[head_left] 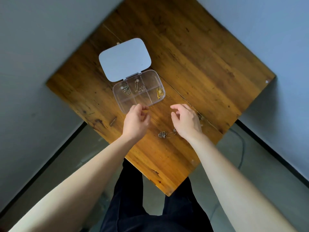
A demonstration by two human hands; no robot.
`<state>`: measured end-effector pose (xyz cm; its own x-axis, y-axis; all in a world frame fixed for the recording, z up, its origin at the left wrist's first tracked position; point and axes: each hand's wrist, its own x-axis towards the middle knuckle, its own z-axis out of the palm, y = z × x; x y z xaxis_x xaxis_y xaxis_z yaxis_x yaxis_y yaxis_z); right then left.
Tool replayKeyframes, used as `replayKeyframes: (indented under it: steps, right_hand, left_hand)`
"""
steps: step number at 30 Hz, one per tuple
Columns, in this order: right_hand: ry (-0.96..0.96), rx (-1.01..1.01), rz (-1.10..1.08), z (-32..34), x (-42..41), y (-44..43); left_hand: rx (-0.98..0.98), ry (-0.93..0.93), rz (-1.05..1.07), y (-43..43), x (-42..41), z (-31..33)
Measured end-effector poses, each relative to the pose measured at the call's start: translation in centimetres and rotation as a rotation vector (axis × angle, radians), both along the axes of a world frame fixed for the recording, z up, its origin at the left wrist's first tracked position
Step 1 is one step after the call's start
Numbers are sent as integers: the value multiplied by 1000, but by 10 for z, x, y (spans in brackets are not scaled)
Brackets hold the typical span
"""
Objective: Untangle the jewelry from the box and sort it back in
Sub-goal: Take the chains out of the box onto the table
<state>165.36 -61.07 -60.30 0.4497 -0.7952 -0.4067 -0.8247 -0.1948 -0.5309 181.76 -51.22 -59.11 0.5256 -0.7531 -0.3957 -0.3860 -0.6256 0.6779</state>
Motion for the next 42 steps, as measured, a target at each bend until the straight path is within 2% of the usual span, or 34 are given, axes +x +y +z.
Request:
replayKeyframes:
  steps: [4, 6, 9, 13, 17, 22, 25, 31, 37, 42]
  right_hand:
    - [-51, -153, 377, 8, 38, -26]
    - [66, -240, 553, 9, 56, -36]
    - [354, -318, 758, 9, 80, -46]
    - [649, -434, 931, 11, 102, -49]
    - [690, -484, 921, 2, 105, -55]
    - [583, -474, 904, -4, 91, -46]
    - [522, -399, 893, -4, 84, -50]
    - [405, -295, 874, -6, 85, -63]
    - [338, -93, 780, -10, 95, -74]
    - [250, -66, 749, -14, 90, -77]
  left_hand:
    - [-2, -270, -145, -26, 37, -3]
    - [53, -343, -233, -40, 51, -7]
    - [240, -421, -412, -59, 65, -13]
    - [429, -482, -578, -73, 68, -19]
    - [457, -542, -581, -83, 65, -30]
    - [381, -660, -577, -68, 61, -39]
    - [324, -687, -586, -64, 65, -43]
    - [329, -565, -537, -78, 70, -44]
    - [308, -426, -487, -87, 78, -44]
    - [313, -464, -501, -86, 74, -46]
